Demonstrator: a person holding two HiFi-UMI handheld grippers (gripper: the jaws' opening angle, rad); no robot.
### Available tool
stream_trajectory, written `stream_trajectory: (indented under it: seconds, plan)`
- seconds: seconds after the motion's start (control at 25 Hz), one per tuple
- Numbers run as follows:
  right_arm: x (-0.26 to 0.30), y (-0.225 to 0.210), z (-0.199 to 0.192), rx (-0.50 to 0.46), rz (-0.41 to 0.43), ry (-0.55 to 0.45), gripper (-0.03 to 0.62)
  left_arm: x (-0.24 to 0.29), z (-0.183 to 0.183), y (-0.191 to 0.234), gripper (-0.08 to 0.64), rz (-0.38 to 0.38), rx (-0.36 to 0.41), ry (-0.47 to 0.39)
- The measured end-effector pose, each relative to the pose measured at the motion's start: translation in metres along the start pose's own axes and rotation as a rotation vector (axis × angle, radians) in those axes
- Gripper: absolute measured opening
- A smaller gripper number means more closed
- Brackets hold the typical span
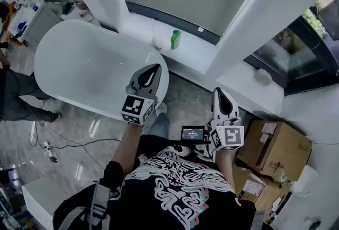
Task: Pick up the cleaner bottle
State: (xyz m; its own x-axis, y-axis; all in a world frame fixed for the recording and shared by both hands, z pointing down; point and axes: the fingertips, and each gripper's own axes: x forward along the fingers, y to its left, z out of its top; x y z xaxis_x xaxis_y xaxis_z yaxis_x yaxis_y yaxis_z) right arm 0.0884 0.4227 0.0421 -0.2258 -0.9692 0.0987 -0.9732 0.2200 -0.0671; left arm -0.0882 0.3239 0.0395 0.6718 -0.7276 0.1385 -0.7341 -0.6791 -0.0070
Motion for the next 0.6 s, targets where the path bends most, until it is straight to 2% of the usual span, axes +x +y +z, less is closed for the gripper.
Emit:
stream_trajectory:
  seconds: [0.28,0.6]
  plan:
    - [0.092,-0.014,0.011,-0.003,-0.015,0.018,0.027,0.064,0.021,0.065,0.018,-0.025,0.037,0.003]
    - [0.181,-0.029,0.018,0.008,-0.045,0.033,0.028,0.127,0.017,0.13,0.018,-0.032,0.025,0.017]
